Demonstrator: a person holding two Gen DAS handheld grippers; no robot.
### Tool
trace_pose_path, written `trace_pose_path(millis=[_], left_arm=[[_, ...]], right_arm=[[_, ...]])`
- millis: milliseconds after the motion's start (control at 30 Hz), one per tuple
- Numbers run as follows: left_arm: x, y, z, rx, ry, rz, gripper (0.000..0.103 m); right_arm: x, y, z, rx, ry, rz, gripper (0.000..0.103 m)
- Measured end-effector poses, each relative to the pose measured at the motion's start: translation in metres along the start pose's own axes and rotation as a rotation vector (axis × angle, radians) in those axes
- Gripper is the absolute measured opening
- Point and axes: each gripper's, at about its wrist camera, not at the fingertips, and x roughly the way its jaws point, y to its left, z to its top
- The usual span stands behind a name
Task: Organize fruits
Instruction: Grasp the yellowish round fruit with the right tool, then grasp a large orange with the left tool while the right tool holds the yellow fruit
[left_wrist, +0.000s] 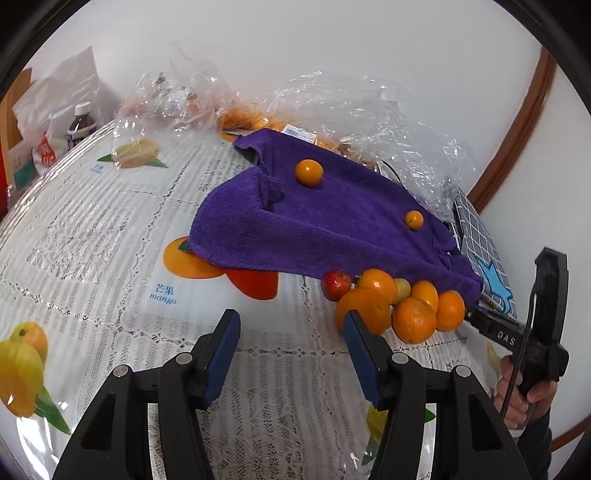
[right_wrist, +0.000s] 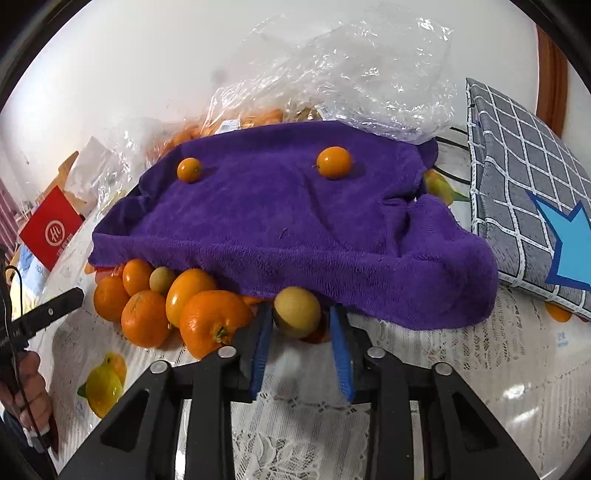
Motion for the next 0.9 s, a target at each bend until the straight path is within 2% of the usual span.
trace_pose_path(millis=[200, 367, 500, 633, 700, 900], left_arm=[[0.003, 0.000, -0.001, 0.005, 0.016, -0.004, 0.056], [0.002, -0.001, -0.001, 0.002, 0.016, -0.005, 0.056], [0.003, 0.000, -0.001, -0.010, 0.017, -0.030, 0.056], [0.004, 0.002, -0.002, -0.014, 0.027, -0.067, 0.056], [0.004, -0.001, -0.002, 0.005, 0.043, -0.077, 0.056], [0.006, -0.021, -0.004, 0.101, 0.064, -0.023, 0.057]], right_arm=[[-0.004, 0.003, -0.002, -0.022, -0.025, -0.033, 0.026], [-0.022, 0.004, -0.016, -0.092, -0.060, -0.147, 0.026], [-0.035, 0.003, -0.032, -0.140, -0.063, -0.182, 0.026], [-0.048, -0.001, -0.042, -0.117, -0.078, -0.172, 0.026], [-0.052, -0.005, -0.048, -0.078, -0.073, -0.140, 0.026], [-0.052, -0.014, -0.053, 0.008, -0.051, -0.067, 0.026]])
